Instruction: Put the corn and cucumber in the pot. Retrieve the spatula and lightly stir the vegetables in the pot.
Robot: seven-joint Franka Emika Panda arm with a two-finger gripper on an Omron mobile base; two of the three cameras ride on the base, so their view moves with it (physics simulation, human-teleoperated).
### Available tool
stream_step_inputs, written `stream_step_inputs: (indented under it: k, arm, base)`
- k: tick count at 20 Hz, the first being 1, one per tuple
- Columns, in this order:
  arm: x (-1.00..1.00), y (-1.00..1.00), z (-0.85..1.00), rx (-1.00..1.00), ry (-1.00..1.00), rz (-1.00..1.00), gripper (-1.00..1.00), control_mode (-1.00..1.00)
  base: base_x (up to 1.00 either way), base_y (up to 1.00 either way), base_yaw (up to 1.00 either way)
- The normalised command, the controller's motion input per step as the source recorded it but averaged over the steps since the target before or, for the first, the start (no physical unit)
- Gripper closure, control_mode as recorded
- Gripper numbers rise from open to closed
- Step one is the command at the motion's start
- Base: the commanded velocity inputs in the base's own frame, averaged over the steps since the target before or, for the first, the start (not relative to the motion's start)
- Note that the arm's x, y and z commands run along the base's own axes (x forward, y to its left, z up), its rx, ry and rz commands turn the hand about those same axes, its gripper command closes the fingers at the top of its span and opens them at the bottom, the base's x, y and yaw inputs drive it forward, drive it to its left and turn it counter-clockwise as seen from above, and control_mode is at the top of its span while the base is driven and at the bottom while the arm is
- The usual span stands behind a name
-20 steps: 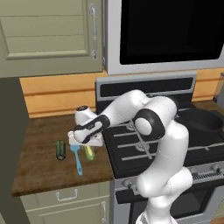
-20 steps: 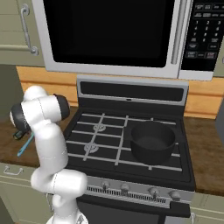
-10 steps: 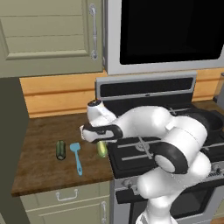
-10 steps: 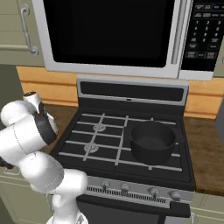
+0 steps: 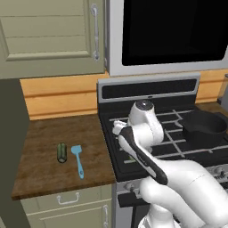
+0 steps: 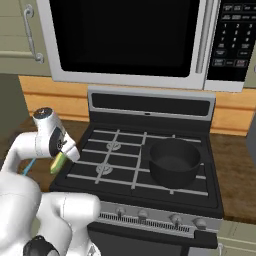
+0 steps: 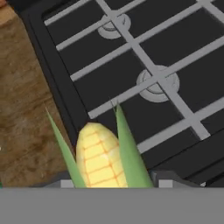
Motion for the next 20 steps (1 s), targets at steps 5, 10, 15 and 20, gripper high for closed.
stream_step_inputs:
  k: [5, 10, 15, 20]
  arm:
    - [-0.39, -1.0, 1.0, 0.04, -0.16, -0.15, 1.0, -1.0]
    - [-0.3, -1.0, 1.0, 0.04, -0.11, -0.17, 1.0, -1.0]
    - [-0.31, -1.0, 0.96, 0.01, -0.11, -0.18, 1.0, -1.0]
    - [0.03, -0.98, 0.22, 0.0, -0.12, -0.13, 1.0, -1.0]
  base:
    - [0.0, 0.0, 0.0]
    - [0.0, 0.0, 0.0]
    - [0.0, 0.0, 0.0]
    - [0.0, 0.0, 0.0]
